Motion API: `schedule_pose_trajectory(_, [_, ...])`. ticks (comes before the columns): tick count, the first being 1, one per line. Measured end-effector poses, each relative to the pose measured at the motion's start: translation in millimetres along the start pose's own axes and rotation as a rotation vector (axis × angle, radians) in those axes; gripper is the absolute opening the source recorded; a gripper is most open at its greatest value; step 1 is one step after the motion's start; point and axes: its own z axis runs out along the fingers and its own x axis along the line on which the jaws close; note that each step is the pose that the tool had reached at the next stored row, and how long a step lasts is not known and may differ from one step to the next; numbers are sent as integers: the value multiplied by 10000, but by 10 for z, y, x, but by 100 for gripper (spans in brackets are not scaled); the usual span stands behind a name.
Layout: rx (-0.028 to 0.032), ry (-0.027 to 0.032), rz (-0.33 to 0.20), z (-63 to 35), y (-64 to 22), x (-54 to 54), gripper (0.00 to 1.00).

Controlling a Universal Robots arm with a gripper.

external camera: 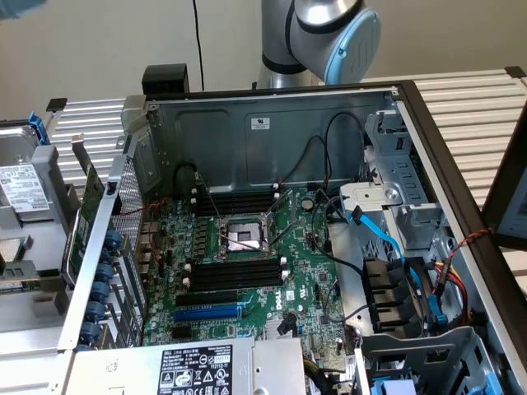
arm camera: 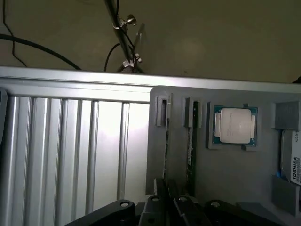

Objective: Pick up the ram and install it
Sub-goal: 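Pick up the ram and move it above insertion slot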

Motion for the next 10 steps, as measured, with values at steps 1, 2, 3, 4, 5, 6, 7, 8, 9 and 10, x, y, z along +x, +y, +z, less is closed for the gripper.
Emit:
schedule_pose_trajectory(1, [-2, 1, -1, -46, -7, 0, 13])
schedule_pose_trajectory(2, [-1, 0, 1, -91, -17, 0, 13])
schedule_pose_trajectory(3, [0, 0, 1, -135, -31, 2, 13])
schedule_pose_trajectory(4, [1, 0, 1, -180, -49, 5, 13])
schedule_pose_trajectory(5, [-1, 1, 1, -227, -68, 8, 13])
schedule_pose_trajectory(6, [-1, 0, 1, -273, -88, 11, 13])
schedule_pose_trajectory(7, [0, 0, 0, -321, -111, 16, 13])
schedule_pose_trajectory(8, [-1, 0, 1, -366, -132, 20, 13])
schedule_pose_trajectory(9, [-1, 0, 1, -414, -155, 25, 13])
schedule_pose_trajectory(10, [-2, 0, 0, -460, -177, 29, 13])
